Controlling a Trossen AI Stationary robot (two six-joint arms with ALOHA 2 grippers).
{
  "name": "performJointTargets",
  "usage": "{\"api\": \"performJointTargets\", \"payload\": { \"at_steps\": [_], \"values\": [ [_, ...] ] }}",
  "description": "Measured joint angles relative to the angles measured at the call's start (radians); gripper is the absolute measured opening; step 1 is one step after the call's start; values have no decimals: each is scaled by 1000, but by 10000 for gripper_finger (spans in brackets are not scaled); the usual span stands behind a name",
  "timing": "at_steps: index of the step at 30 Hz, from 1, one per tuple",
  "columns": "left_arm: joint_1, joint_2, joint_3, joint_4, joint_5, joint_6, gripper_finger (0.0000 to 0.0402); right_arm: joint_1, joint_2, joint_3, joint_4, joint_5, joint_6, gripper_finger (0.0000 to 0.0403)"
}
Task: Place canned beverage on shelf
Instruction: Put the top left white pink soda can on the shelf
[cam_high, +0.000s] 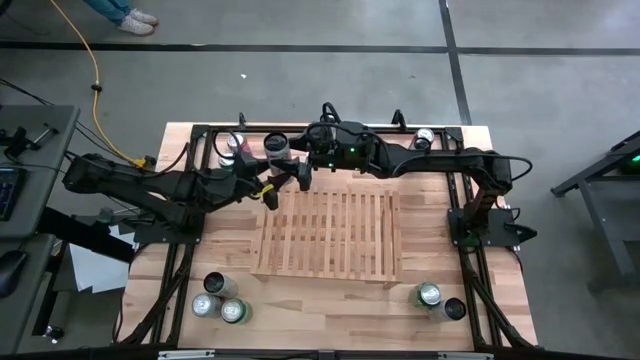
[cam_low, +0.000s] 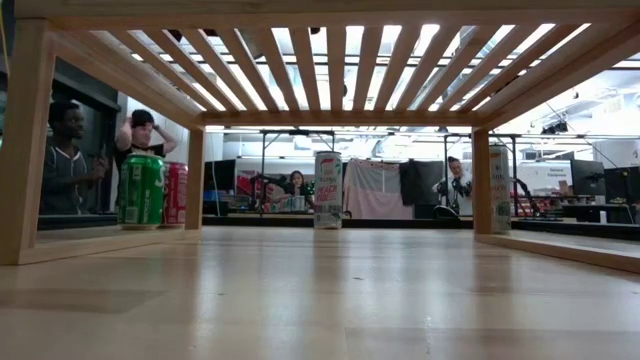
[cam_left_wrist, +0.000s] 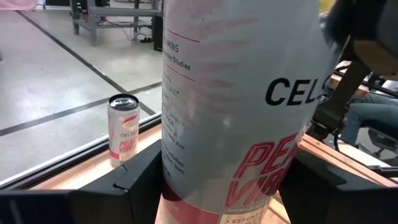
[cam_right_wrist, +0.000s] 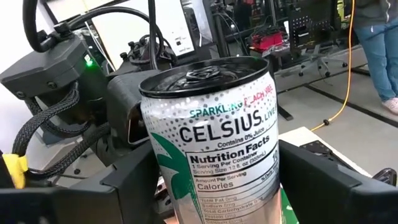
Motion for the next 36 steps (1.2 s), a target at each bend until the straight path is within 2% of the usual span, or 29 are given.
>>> {"api": "performJointTargets", "payload": {
  "at_steps": [7, 15, 20, 24, 30, 36],
  "values": [
    [0, -10, 1, -7, -5, 27, 252, 0, 1, 0, 9, -1, -16, 240],
    [-1, -32, 1, -56, 40, 58, 293, -5, 1, 0, -1, -20, -15, 238],
    [12, -133, 2, -164, 94, 74, 301, -28, -13, 0, -40, -15, -41, 238],
    [14, -246, 0, -287, 99, 53, 302, -45, -23, 1, -55, -22, -62, 238],
    [12, -424, 2, -261, 68, 71, 302, -9, 19, -2, -23, -79, -64, 238],
    [12, -527, 2, -219, -1, 122, 303, 52, 131, 28, 98, -39, -66, 238]
  ]
}}
